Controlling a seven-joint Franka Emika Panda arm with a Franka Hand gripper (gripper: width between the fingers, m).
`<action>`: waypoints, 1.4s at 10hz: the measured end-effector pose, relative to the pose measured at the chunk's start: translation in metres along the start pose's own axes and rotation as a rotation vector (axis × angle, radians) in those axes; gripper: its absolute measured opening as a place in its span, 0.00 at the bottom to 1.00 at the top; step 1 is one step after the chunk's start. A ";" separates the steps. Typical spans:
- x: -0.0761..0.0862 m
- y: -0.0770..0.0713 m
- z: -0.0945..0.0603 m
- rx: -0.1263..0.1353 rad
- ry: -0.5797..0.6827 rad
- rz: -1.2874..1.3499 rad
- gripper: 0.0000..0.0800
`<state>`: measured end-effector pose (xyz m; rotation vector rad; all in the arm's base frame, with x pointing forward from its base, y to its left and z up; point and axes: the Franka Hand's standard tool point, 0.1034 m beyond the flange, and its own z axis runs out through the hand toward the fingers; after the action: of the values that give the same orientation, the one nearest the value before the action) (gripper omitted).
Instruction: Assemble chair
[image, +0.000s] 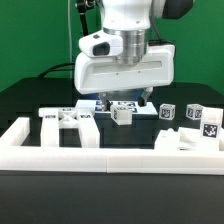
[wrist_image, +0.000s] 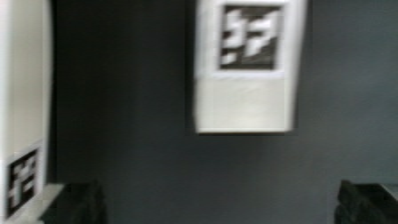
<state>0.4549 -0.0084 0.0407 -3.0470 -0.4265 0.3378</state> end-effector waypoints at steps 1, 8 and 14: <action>0.001 -0.001 0.001 0.003 -0.056 0.002 0.81; -0.008 -0.002 0.014 0.037 -0.488 0.015 0.81; -0.017 0.008 0.020 -0.045 -0.647 0.006 0.81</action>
Offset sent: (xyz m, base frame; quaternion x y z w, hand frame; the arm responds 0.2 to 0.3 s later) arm -0.0014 -0.0359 -0.0042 -0.0626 -0.1964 0.0022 0.9785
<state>0.4368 -0.0205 0.0238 -2.9062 -0.4443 1.3357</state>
